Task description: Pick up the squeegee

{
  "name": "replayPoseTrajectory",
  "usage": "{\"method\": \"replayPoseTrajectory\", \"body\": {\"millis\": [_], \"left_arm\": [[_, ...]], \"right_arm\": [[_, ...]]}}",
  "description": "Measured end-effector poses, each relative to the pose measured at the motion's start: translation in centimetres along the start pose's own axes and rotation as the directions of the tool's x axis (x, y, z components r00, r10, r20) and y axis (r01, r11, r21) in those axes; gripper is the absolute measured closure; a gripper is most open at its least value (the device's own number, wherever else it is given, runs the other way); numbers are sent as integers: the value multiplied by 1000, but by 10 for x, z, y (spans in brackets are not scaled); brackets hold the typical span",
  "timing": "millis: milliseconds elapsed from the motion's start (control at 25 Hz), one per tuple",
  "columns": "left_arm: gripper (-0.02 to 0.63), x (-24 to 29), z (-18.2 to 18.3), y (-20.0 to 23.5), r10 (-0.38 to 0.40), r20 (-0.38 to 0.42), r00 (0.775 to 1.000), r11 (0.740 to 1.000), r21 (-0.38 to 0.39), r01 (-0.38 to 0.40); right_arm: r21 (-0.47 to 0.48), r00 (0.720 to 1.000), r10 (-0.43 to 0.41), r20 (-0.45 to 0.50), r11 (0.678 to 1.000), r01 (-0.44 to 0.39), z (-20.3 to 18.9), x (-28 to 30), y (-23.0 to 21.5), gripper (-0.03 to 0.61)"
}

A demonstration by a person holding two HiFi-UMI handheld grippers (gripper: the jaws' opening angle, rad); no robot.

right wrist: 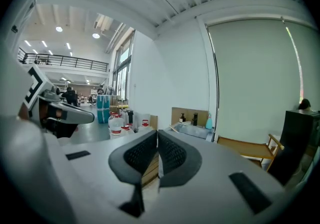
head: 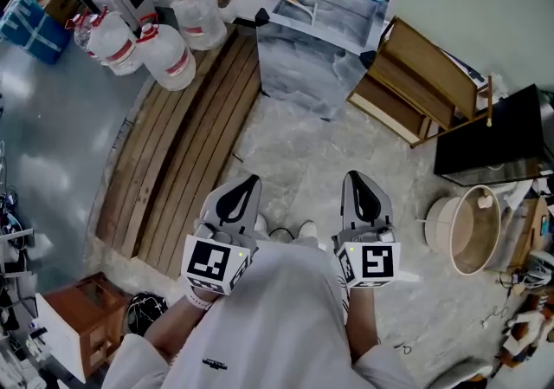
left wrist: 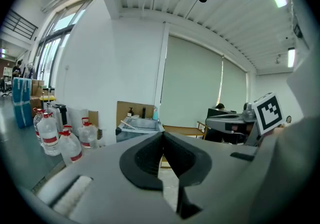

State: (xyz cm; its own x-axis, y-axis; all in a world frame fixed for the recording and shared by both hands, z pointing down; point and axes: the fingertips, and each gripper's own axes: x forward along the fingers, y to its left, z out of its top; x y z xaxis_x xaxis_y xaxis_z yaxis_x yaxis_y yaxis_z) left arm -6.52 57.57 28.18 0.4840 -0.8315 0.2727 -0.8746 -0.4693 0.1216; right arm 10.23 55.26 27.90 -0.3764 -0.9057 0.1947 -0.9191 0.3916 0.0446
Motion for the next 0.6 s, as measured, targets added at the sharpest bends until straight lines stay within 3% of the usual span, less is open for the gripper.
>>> {"method": "replayPoseTrajectory", "body": {"millis": [400,600], "left_arm": [[609,-26,-9,79,19,8,1000,1000,-19,-19],[609,-9,-4,102,22,6,1000,999,-29,-22]], "right_arm": [[26,1000,-1,-12,1000,1,2,42,60,572],[27,1000,-5,-23,1000,6,3,69,57,572]]}}
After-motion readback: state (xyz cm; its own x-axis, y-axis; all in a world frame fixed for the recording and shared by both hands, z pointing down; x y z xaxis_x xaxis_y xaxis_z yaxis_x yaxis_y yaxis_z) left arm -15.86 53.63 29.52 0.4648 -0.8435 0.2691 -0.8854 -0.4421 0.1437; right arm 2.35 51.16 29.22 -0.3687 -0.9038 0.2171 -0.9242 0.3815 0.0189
